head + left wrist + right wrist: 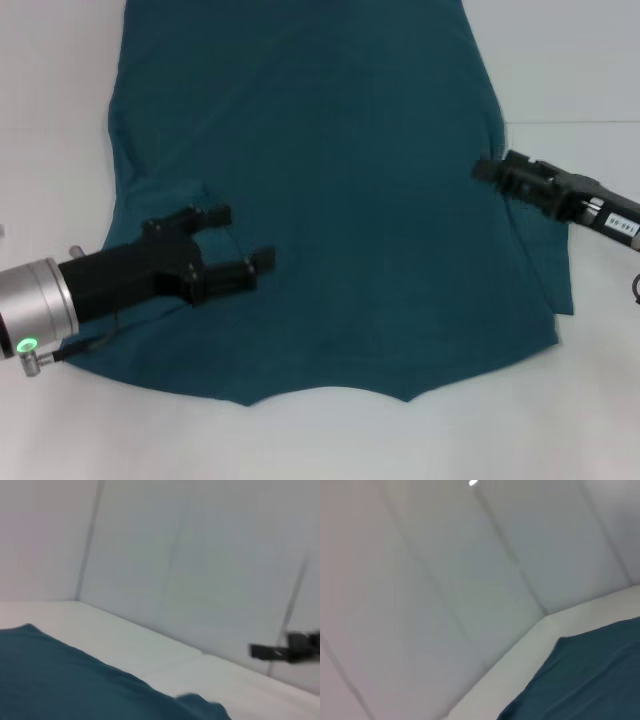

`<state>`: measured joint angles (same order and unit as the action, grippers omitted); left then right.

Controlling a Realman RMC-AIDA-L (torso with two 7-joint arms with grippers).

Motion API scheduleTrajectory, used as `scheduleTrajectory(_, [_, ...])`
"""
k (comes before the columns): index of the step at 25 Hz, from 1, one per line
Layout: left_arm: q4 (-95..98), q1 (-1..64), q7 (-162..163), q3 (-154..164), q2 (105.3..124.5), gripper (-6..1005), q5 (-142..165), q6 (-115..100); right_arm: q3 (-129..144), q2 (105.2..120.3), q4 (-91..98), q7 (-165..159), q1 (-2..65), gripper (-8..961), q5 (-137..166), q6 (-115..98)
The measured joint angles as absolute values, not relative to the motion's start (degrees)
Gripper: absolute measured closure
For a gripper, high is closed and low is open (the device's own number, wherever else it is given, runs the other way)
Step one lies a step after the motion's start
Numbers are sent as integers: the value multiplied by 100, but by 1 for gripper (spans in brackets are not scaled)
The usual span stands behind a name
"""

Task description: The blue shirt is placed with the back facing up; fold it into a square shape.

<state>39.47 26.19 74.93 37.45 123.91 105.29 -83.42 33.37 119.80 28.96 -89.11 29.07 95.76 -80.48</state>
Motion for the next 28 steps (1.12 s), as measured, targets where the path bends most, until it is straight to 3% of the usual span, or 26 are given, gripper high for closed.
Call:
scheduleTrajectory(6, [4094, 2678, 7374, 3893, 12393, 49, 11058, -8585, 3191, 11971, 2827, -9635, 2803, 114, 9328, -7803])
scheduleTrajectory(20, [4293, 2790, 7394, 4058, 12357, 49, 11597, -8590, 3183, 11787, 2951, -11066, 2604, 117, 9536, -6961])
scheduleTrajectory(28, [4332, 2791, 7554, 4033, 12357, 49, 11638, -8683, 3158, 11958, 2903, -11453, 2555, 119, 9529, -6287])
